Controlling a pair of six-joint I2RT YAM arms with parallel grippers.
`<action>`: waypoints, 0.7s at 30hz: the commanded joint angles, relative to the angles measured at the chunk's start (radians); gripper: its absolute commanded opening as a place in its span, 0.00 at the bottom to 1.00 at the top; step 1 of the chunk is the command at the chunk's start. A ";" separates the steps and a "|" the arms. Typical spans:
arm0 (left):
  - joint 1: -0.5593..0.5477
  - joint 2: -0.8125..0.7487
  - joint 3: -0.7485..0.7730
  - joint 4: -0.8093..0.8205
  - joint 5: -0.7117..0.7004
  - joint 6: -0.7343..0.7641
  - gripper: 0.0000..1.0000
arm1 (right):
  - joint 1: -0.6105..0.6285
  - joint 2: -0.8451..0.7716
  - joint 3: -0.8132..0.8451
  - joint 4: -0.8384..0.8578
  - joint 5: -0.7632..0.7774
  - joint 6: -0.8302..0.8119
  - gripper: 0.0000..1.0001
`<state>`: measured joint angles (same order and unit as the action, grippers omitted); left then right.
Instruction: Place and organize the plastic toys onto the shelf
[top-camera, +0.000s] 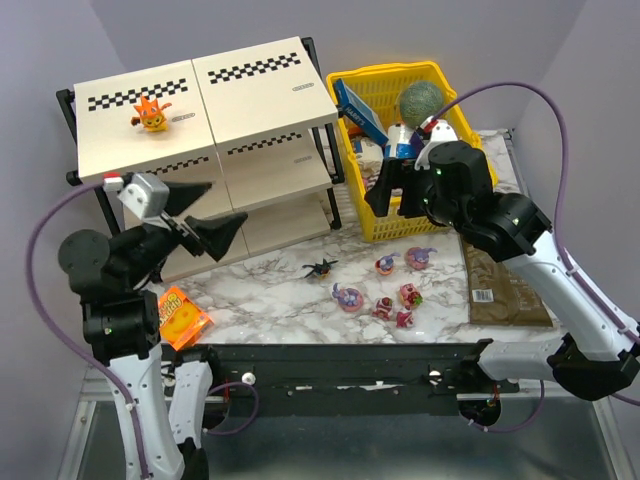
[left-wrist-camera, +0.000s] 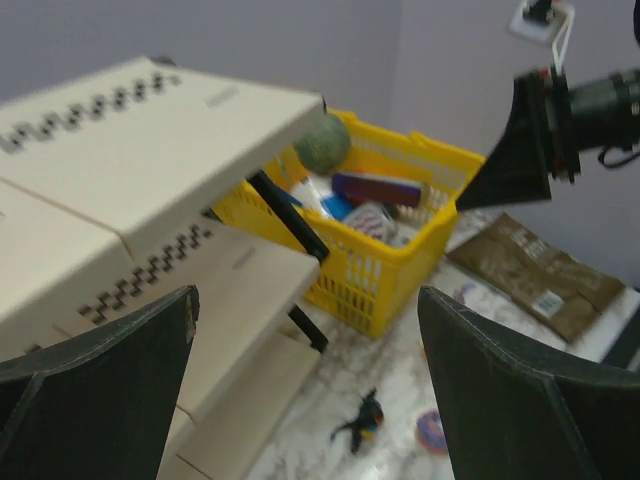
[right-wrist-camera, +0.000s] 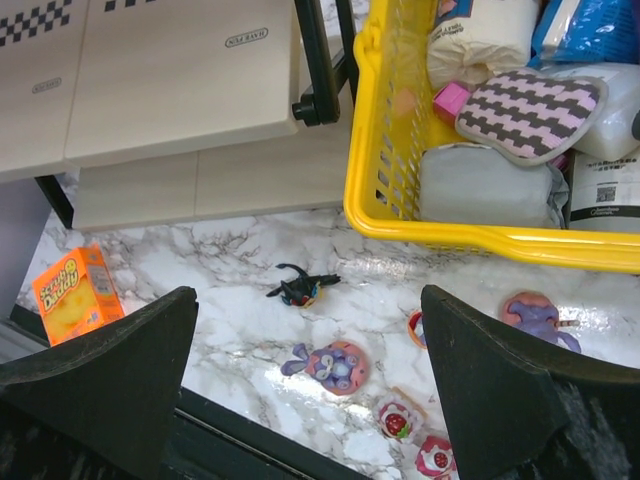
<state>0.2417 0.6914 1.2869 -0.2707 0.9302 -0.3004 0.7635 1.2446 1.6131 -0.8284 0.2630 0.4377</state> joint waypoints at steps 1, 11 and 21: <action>-0.097 -0.108 -0.251 -0.082 0.067 0.006 0.99 | -0.010 0.007 -0.065 -0.026 -0.068 -0.014 1.00; -0.239 -0.185 -0.494 -0.061 -0.062 -0.084 0.99 | -0.007 -0.013 -0.312 0.159 -0.341 -0.100 0.98; -0.534 -0.204 -0.672 0.062 -0.364 -0.135 0.99 | 0.059 0.059 -0.424 0.337 -0.337 -0.128 0.99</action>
<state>-0.1764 0.4721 0.6361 -0.3008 0.7467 -0.4015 0.7925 1.2640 1.2110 -0.6079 -0.0463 0.3378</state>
